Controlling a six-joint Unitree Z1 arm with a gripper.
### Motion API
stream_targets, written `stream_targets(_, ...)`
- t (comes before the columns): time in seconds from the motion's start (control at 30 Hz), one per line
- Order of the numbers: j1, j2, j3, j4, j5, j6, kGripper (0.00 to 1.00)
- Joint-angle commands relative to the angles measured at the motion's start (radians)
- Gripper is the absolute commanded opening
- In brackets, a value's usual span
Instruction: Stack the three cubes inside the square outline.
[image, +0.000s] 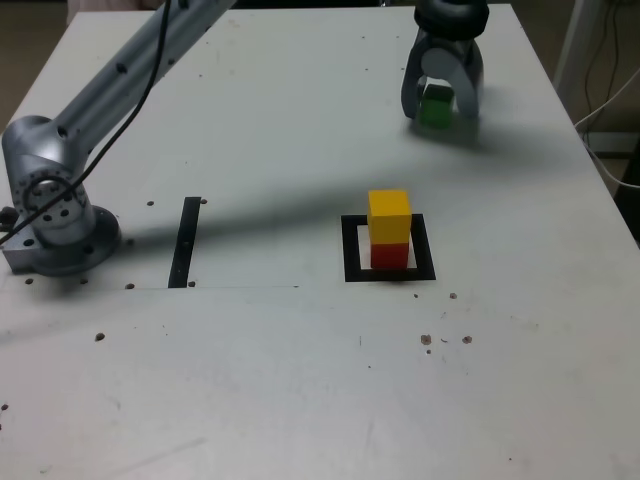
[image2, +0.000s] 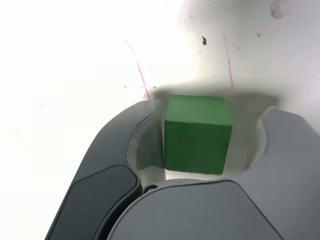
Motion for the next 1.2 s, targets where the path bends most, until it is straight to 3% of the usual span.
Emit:
stream_targets(0.0,-0.001,0.005,-0.006,0.004,-0.001,0.001,0.27)
stream_targets(0.57,-0.015,-0.018,-0.009,0.024,-0.005,-0.014,0.26)
stream_targets(0.8,-0.047,-0.105,0.027,0.067,-0.005,-0.062,0.26)
stream_targets(1.03,-0.087,-0.202,0.089,0.11,-0.032,-0.104,0.26)
stream_targets(1.17,-0.118,-0.279,0.167,0.112,-0.021,-0.148,0.26)
